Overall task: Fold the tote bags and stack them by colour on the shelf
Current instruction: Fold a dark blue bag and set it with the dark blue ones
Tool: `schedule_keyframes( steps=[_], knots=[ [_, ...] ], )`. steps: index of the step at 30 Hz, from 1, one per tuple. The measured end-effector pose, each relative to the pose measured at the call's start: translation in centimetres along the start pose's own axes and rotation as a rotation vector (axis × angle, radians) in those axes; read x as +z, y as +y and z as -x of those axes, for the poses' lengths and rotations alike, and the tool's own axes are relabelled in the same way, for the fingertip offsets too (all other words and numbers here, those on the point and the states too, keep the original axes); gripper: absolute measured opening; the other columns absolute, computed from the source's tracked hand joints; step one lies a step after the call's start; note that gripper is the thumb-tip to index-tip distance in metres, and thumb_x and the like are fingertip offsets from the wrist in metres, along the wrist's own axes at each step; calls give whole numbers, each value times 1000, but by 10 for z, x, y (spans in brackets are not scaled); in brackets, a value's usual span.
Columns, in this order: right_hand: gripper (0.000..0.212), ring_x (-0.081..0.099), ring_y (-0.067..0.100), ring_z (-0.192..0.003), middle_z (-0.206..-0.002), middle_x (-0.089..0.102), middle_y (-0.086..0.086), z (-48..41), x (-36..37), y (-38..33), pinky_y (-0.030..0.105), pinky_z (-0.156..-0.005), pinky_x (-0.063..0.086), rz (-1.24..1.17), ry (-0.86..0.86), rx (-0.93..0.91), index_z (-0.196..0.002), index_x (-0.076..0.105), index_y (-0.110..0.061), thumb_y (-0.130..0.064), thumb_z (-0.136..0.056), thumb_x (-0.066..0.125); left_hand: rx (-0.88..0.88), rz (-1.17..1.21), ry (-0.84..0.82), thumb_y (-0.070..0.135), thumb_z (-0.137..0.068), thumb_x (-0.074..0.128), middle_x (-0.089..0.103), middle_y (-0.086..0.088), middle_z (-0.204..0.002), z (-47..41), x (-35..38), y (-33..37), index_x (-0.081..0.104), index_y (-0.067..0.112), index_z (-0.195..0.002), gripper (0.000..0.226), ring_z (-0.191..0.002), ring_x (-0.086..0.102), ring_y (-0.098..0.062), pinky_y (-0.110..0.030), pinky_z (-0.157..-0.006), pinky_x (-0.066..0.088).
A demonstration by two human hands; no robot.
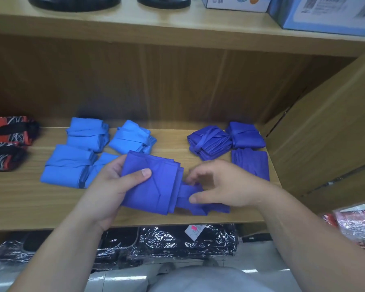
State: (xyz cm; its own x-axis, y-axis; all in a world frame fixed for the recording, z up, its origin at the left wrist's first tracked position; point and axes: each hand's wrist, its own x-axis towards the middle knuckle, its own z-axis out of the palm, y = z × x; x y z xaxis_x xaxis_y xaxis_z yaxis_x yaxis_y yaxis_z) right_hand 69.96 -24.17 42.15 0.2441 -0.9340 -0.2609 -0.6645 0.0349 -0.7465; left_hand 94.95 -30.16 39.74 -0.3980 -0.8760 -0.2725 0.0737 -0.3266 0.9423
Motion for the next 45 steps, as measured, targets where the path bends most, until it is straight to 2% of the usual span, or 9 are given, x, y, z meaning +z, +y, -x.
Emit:
schedule_keyframes(
  steps=[4, 12, 20, 27, 32, 36, 40, 43, 45],
  knots=[
    [11, 49, 8, -52, -60, 59, 4, -1, -3, 6, 27, -52, 40, 4, 131, 61, -76, 68, -12, -3, -80, 66, 31, -36, 104, 18, -75, 76, 77, -5, -106, -4, -9, 2, 76, 19, -99, 24, -94, 74, -17, -27, -76, 57],
    [32, 47, 12, -60, -62, 55, 3, 10, -13, 39, 20, -62, 37, -566, 290, 92, -76, 61, 5, -25, -77, 72, 26, 13, 162, 13, -77, 76, 76, -10, -110, -11, -16, -2, 72, 10, -108, 31, -101, 72, -25, -41, -93, 52],
    [16, 52, 16, -60, -70, 53, 7, 2, -15, 12, 27, -64, 53, -1200, 384, -137, -78, 59, -8, -19, -89, 63, -10, -51, 97, 10, -84, 77, 78, -5, -102, -23, -2, -13, 71, 11, -106, 23, -92, 73, -17, -28, -78, 57],
    [47, 36, 13, -35, -55, 53, 8, 15, -17, -2, 18, -41, 30, -809, 97, 6, -95, 61, 0, -46, -90, 64, 13, -5, 254, 4, -91, 69, 77, -9, -101, -35, 20, -26, 69, 8, -104, 14, -93, 72, -25, -37, -85, 57],
    [64, 69, 17, -61, -83, 74, 4, 30, -17, -8, 24, -57, 47, -185, -25, 117, -108, 51, -18, -75, -80, 53, 72, 262, 268, 6, -95, 60, 78, -4, -100, -35, 21, 12, 70, 15, -100, 15, -85, 73, -13, -30, -75, 59],
    [64, 51, 8, -64, -75, 55, -5, 22, -13, 4, 35, -66, 47, 167, 125, 58, -90, 38, -30, -93, -76, 30, 145, 403, 197, 10, -94, 58, 78, 2, -96, -24, 34, 35, 71, 17, -101, 16, -86, 74, -9, -22, -66, 58],
    [65, 60, 16, -91, -98, 65, 1, 17, -14, 25, 48, -89, 49, -23, 230, 13, -108, 54, -44, -94, -79, 23, 112, 400, 94, 18, -82, 63, 76, -2, -108, -18, 39, 29, 71, 17, -109, 29, -96, 73, -14, -27, -72, 60],
    [97, 40, -2, -140, -150, 51, -14, 15, -12, 41, 37, -120, 29, -125, 209, 36, -141, 52, -34, -96, -76, 16, 30, 303, -3, 17, -78, 70, 75, -8, -110, -13, 40, 14, 68, 10, -116, 38, -98, 72, -20, -30, -74, 60],
    [98, 35, -5, -143, -151, 48, -19, 15, -12, 41, 33, -124, 21, -518, 171, 46, -144, 48, -37, -97, -73, 15, 5, 142, -52, 11, -72, 79, 76, -12, -106, -13, 42, 1, 69, 8, -109, 38, -94, 73, -21, -30, -73, 59]
  ],
)
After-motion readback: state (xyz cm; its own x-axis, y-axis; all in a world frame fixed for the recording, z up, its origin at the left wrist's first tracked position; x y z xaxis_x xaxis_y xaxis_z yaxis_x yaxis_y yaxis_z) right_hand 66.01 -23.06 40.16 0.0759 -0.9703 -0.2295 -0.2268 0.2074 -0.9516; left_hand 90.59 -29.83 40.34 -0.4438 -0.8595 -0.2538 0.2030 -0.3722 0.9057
